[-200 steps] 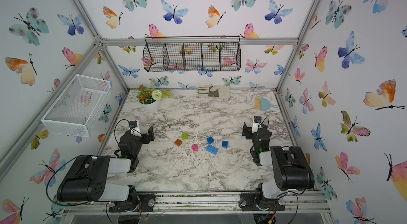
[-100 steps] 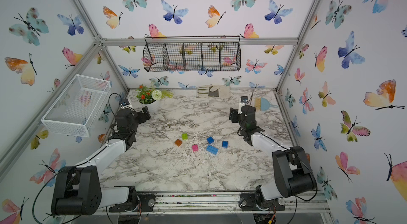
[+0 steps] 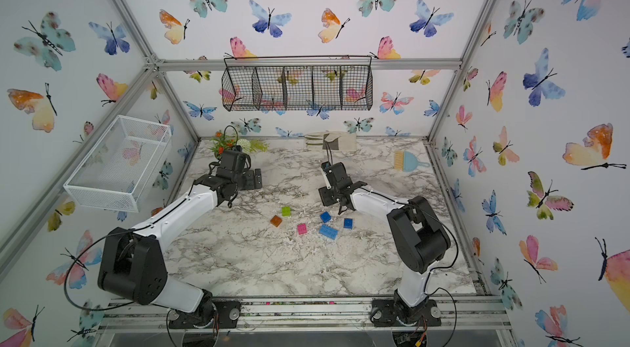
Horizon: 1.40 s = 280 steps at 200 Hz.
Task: Assemble the letter y with lego
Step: Pick up the lego brick from the center of the board.
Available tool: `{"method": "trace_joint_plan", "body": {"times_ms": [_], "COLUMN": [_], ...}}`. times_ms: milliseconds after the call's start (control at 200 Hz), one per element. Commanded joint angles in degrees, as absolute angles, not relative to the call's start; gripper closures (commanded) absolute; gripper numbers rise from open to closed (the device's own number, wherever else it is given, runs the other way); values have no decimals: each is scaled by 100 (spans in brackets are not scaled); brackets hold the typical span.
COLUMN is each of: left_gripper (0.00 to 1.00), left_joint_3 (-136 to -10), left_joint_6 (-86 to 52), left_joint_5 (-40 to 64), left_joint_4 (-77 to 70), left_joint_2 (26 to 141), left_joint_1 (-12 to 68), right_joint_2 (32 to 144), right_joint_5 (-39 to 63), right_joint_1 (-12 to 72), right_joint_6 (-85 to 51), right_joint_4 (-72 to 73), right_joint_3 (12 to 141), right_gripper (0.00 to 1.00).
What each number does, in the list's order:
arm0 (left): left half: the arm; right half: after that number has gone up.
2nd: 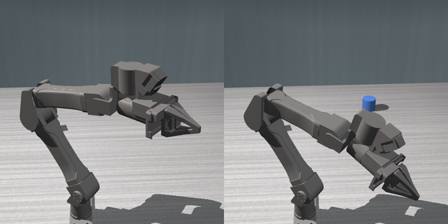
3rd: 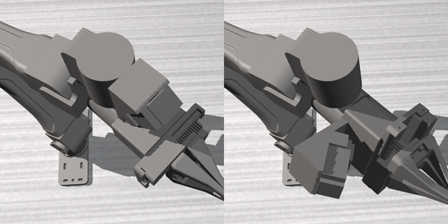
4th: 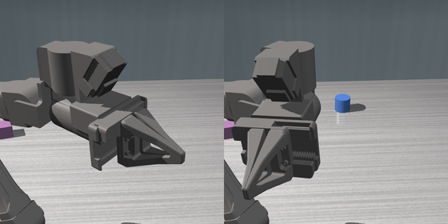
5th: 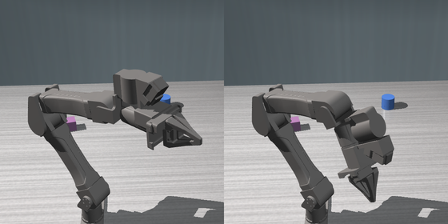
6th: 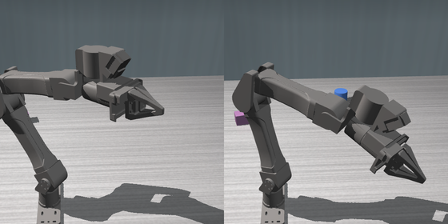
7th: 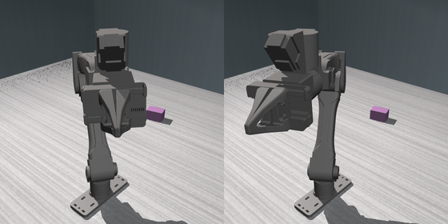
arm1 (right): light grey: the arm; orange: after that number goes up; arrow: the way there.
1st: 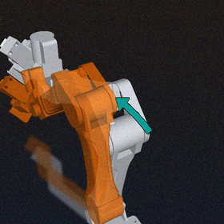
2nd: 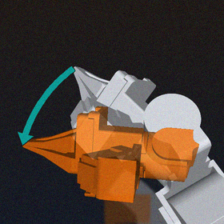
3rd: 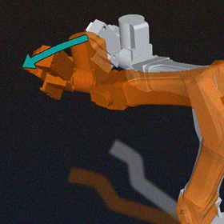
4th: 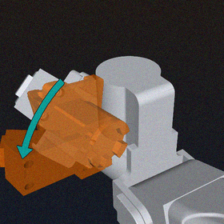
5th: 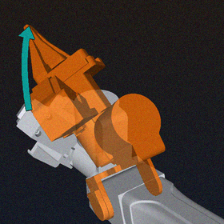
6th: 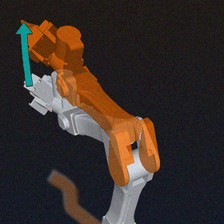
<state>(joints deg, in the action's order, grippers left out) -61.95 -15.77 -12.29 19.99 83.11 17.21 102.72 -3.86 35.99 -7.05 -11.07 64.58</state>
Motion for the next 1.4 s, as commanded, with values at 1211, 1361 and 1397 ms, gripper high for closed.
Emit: {"method": "trace_joint_plan", "body": {"times_ms": [1211, 1361, 1397], "left_gripper": [2, 2, 2], "left_joint_3": [-5854, -5841, -5836], "left_joint_6": [-1652, -1646, -1644], "left_joint_5": [-694, -677, -673], "left_joint_4": [1622, 1625, 1626], "left_joint_2": [7124, 7085, 7069], "left_joint_1": [1307, 1301, 1292], "right_joint_2": [11206, 11066, 11005], "right_joint_5": [-193, -306, -276], "right_joint_1": [4087, 4100, 4109], "right_joint_6": [-605, -568, -496], "right_joint_4": [-3502, -3645, -3649], "right_joint_3": [7625, 7857, 7898], "right_gripper": [67, 77, 79]}}
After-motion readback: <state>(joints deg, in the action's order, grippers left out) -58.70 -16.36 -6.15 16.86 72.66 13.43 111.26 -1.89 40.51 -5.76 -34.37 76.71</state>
